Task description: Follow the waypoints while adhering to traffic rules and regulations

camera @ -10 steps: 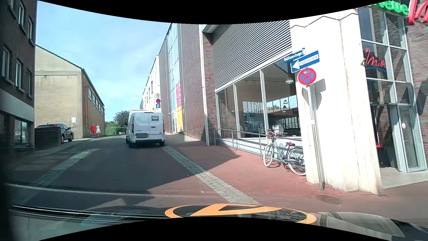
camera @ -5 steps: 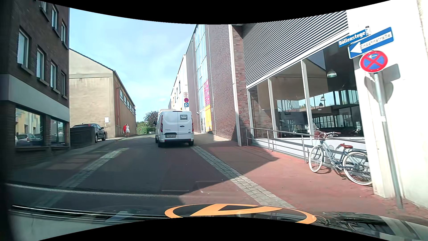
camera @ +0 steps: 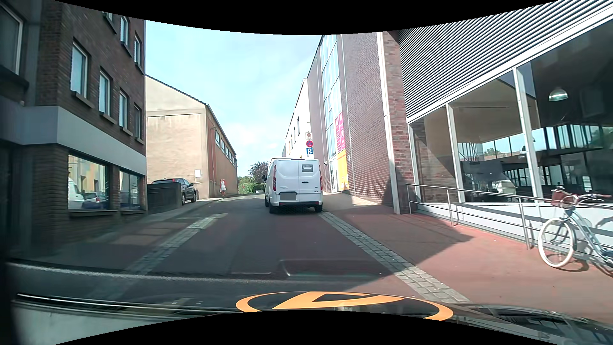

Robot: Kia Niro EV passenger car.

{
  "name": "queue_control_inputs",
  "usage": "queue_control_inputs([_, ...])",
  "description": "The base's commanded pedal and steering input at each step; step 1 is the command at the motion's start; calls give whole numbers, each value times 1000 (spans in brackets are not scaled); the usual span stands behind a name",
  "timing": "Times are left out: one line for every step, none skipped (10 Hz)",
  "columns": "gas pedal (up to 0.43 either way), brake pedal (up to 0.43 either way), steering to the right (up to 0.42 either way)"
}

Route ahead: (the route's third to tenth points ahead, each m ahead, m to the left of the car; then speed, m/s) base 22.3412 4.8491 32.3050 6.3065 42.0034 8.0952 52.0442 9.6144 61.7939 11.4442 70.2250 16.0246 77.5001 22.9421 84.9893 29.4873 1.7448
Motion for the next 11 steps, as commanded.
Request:
queue_control_inputs([87, 0, -657])
queue_control_inputs([87, 0, -645])
queue_control_inputs([130, 0, -631])
queue_control_inputs([130, 0, -611])
queue_control_inputs([130, 0, -591])
queue_control_inputs([138, 0, -568])
queue_control_inputs([150, 0, -538])
queue_control_inputs([150, 0, -507])
queue_control_inputs([150, 0, -482])
queue_control_inputs([150, 0, -449])
queue_control_inputs([150, 0, -413])
